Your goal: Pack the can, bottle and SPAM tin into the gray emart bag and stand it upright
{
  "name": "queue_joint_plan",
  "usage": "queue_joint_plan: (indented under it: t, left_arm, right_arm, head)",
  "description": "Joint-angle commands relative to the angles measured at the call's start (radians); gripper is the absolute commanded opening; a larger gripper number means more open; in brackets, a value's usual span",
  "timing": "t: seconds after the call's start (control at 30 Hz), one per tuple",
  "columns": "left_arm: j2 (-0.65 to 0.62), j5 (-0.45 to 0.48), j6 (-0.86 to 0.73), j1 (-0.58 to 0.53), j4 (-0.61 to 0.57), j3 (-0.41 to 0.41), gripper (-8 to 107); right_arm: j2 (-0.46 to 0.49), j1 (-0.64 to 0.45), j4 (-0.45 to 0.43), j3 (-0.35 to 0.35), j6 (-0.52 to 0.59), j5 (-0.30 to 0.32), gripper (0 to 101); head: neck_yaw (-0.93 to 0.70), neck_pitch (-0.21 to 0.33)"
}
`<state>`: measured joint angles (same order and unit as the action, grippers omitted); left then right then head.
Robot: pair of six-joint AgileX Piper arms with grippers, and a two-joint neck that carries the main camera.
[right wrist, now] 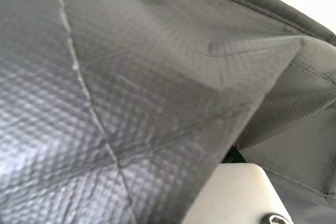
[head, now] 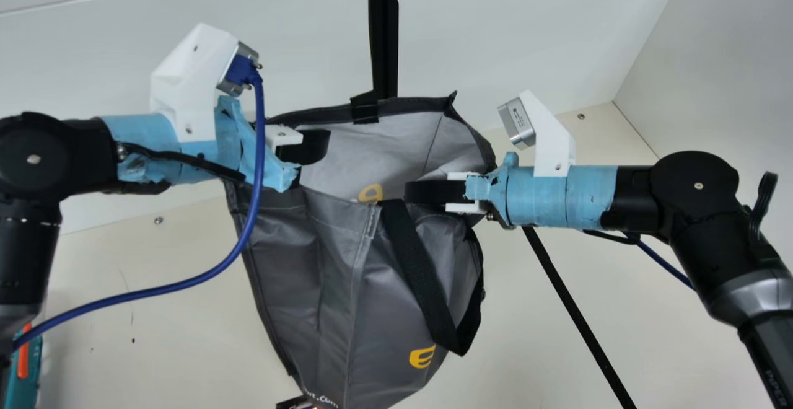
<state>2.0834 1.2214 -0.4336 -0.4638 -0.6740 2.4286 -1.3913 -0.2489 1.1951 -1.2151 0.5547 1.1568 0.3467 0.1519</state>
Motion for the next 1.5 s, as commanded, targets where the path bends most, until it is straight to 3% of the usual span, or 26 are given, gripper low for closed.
queue_joint_plan:
  t: [0.0, 0.13, 1.0, 1.03, 1.1, 1.47]
  left_arm:
    - [0.000, 0.000, 0.000, 0.000, 0.000, 0.000, -8]
    - [0.000, 0.000, 0.000, 0.000, 0.000, 0.000, -8]
    - [0.000, -0.007, 0.000, 0.000, 0.000, 0.000, 79]
    - [-0.053, -0.036, -0.016, -0.006, -0.003, -0.086, 82]
    - [-0.057, -0.041, -0.022, -0.007, -0.006, -0.090, 89]
    - [-0.156, -0.132, -0.113, -0.002, -0.077, -0.195, 90]
  right_arm:
    - [0.000, 0.000, 0.000, 0.000, 0.000, 0.000, 0]
    - [0.000, 0.000, 0.000, 0.000, 0.000, 0.000, 0]
    - [0.000, 0.000, -0.001, 0.000, 0.000, 0.000, 0]
    - [0.000, 0.000, -0.001, 0.000, 0.000, 0.000, 0]
    - [0.000, 0.000, -0.001, 0.000, 0.000, 0.000, 0]
    - [0.000, 0.000, -0.003, 0.000, 0.000, 0.003, 0]
  head:
    - [0.002, 0.023]
    - [0.002, 0.023]
    - [0.002, 0.023]
    - [0.002, 0.023]
    - [0.002, 0.023]
    - [0.002, 0.023]
